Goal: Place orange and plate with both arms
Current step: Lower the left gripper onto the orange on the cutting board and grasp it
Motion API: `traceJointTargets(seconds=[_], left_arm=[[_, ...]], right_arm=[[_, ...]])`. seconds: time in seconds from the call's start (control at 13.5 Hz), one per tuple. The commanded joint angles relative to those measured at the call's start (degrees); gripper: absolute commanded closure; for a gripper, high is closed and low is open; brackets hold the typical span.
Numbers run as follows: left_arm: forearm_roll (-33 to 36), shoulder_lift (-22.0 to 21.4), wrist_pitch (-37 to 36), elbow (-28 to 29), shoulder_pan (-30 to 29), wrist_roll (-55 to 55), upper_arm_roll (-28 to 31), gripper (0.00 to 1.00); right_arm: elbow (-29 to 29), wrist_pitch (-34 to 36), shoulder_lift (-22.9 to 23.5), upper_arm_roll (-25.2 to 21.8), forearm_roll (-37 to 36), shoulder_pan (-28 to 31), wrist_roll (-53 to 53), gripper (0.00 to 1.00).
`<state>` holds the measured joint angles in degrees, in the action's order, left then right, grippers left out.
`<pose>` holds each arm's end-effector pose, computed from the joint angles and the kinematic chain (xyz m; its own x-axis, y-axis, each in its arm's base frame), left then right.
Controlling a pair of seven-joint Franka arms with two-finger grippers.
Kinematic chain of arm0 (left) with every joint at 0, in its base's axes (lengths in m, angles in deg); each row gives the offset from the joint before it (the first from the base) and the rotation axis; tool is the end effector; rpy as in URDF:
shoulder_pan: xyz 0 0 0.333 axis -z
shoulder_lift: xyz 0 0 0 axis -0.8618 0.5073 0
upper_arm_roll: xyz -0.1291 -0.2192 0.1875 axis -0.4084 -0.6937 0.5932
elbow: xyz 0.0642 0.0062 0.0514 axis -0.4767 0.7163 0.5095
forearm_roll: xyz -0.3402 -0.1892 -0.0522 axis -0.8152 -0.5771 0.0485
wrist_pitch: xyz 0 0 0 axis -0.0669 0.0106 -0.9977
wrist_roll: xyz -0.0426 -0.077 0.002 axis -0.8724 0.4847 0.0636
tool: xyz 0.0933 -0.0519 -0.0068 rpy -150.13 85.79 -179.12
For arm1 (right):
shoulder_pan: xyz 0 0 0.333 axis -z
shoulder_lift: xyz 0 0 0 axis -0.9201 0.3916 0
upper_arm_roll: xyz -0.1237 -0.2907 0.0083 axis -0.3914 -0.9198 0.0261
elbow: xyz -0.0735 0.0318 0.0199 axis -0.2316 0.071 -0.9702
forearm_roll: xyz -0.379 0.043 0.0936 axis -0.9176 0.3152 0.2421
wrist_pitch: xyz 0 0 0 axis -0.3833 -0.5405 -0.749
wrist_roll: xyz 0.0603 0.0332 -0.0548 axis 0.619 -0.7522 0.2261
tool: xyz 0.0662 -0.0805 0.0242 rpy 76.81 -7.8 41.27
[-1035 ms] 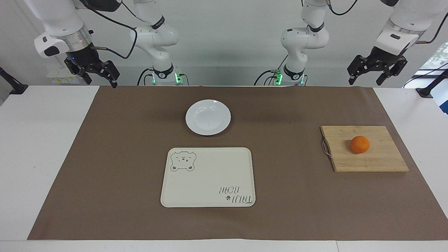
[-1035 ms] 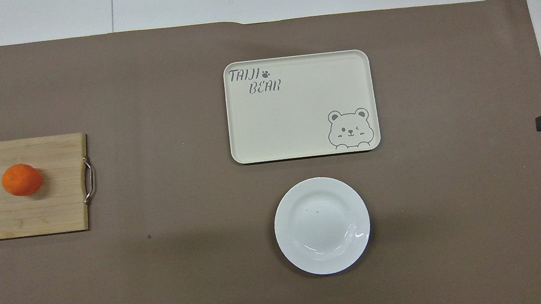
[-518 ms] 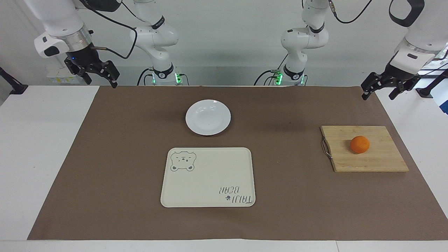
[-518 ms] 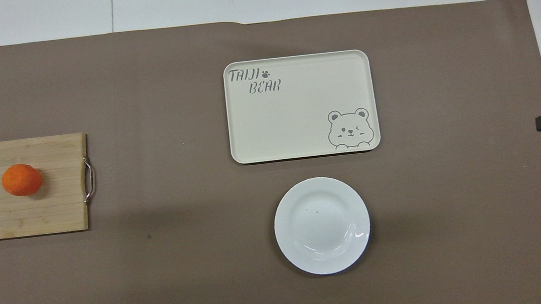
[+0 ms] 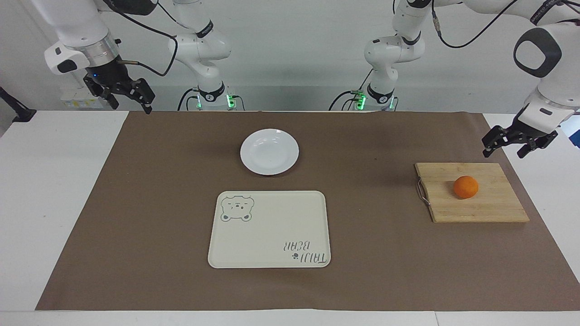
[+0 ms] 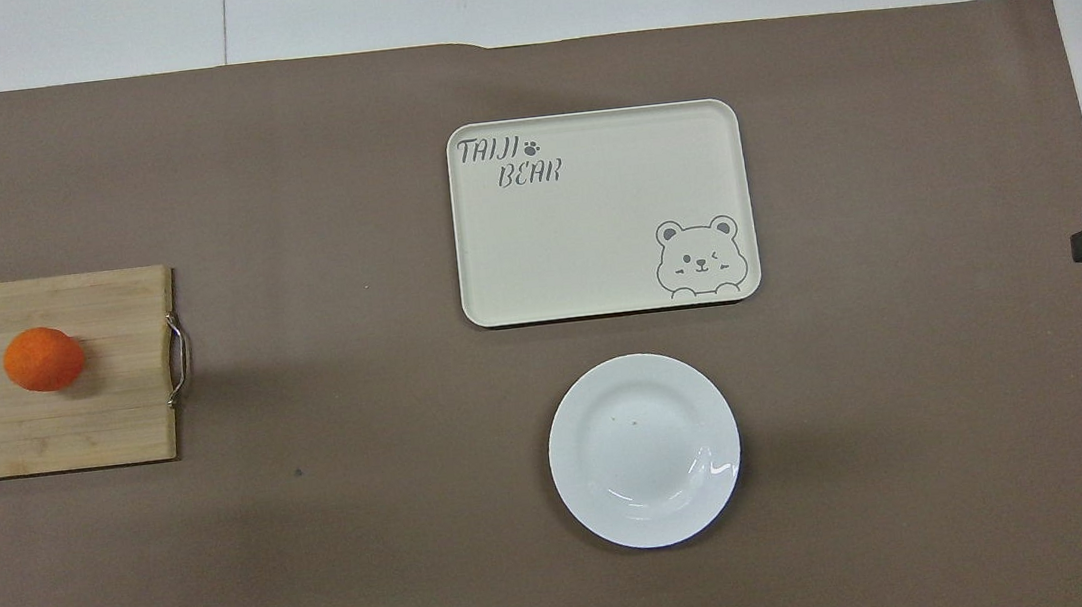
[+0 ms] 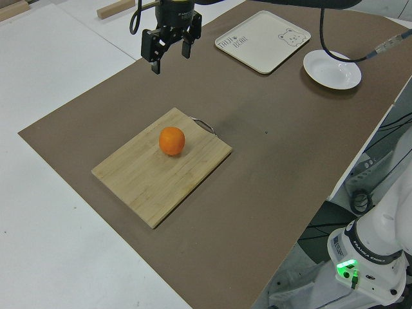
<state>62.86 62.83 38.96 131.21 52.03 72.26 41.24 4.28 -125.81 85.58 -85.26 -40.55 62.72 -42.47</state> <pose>0.6099 0.1015 0.5438 0.9898 -0.1349 0.0466 -0.1333 -0.9905 -0.0347 0.5263 -0.0514 0.6440 0.9827 -0.1800 -0.0440 -0.1792 -0.9836 0.0228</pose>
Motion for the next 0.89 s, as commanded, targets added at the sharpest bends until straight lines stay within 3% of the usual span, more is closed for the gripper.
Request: traceJointTargets(seconds=[0.0,0.37,0.81], left_arm=[[-0.6,-0.4,7.5,7.1,-1.8,-3.6,-0.5,0.00],[-0.6,2.9,17.2,14.5,-2.8,-4.7,-0.5,0.00],[-0.9,4.9,21.2,19.0,-3.4,-4.9,-0.5,0.00]], right_arm=[[0.8,-0.7,-0.8,0.0,0.0,0.0,-1.1,0.00],[0.7,-0.7,-0.8,0.0,0.0,-0.1,-1.1,0.00],[0.8,-0.8,-0.8,0.0,0.0,0.0,-1.1,0.00]])
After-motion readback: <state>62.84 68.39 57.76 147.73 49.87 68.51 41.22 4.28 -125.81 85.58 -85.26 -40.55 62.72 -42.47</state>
